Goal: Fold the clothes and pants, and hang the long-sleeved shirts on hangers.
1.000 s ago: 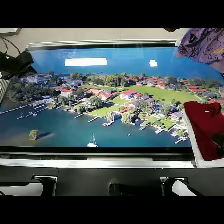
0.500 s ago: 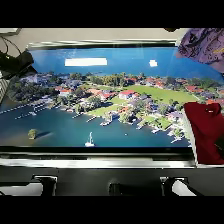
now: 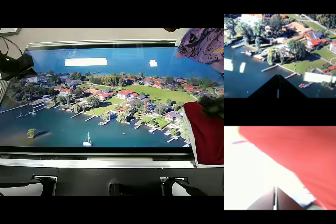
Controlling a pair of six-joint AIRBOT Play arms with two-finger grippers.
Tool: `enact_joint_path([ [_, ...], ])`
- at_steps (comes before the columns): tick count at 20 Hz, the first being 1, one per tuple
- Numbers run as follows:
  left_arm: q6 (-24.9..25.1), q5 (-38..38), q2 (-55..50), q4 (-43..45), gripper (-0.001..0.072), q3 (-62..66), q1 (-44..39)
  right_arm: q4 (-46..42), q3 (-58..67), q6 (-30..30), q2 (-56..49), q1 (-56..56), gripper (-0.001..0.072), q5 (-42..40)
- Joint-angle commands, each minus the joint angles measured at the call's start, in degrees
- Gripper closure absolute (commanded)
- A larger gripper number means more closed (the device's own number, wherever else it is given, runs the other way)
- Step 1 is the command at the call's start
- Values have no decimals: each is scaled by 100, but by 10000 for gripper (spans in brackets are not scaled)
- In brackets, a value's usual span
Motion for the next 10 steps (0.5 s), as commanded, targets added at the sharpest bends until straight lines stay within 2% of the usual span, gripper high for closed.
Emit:
enact_joint_path([
  [1, 315, -101, 479, 273, 693, -555, -4, 837, 348, -481, -17, 1954, 687, -662],
  [3, 619, 245, 1147, 262, 693, -1512, -9, 723, 348, -483, -42, 3117, 687, -802],
  [6, 658, 782, 2173, 267, 693, -2944, -22, 321, 348, -374, -42, 4395, 687, -960],
  [10, 697, 1093, 2811, 380, 692, -3731, -22, 149, 350, -376, -42, 4944, 687, -1045],
])
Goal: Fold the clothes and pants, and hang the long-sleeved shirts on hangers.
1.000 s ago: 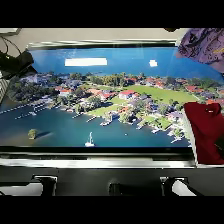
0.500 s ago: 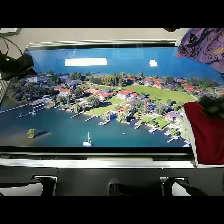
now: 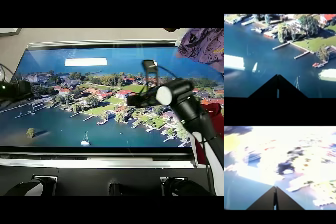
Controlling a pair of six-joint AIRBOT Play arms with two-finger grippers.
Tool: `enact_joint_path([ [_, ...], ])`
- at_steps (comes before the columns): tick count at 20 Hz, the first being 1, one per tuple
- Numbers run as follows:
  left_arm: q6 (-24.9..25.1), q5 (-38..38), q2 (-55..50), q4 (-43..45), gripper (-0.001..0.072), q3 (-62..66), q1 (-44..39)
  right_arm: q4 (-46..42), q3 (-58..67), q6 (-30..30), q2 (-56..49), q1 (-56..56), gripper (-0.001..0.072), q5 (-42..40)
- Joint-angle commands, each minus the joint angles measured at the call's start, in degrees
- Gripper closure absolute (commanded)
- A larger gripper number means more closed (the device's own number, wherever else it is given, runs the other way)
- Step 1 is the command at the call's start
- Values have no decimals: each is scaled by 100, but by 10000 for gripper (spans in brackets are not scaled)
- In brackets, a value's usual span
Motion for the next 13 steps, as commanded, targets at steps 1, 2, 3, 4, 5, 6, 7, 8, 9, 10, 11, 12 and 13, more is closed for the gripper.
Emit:
enact_joint_path([
  [1, 81, 229, 505, 125, 692, -636, 0, -142, 15, 2, -4, 540, 686, -131],
  [2, 48, 181, 498, 122, 691, -638, -2, -184, 15, 2, -4, 540, 686, -122],
  [3, 61, 192, 492, 122, 692, -638, -2, -201, 15, 0, -4, 542, 686, -125],
  [4, 61, 192, 492, 127, 692, -638, -2, -201, 15, 2, -4, 542, 686, -127],
  [5, 61, 190, 492, 127, 692, -638, -2, -201, 15, 0, -4, 542, 687, -127],
  [6, 61, 192, 492, 125, 691, -638, -2, -201, 15, 2, -4, 542, 687, -127],
  [7, 61, 192, 492, 127, 692, -638, -2, -201, 15, 2, -4, 542, 687, -127],
  [8, 61, 192, 492, 125, 691, -638, -2, -201, 15, 0, -4, 542, 687, -127],
  [9, 61, 192, 492, 125, 692, -638, -2, -201, 15, 2, -4, 542, 687, -127],
  [10, 61, 192, 492, 125, 692, -638, -2, -201, 15, 2, -4, 542, 687, -127],
  [11, 61, 192, 492, 125, 692, -638, -2, -201, 15, 2, -4, 542, 687, -127],
  [12, 61, 192, 492, 125, 692, -638, -2, -201, 15, 0, -4, 542, 687, -127],
  [13, 61, 192, 492, 125, 692, -638, -2, -201, 15, 2, -4, 540, 687, -127],
])
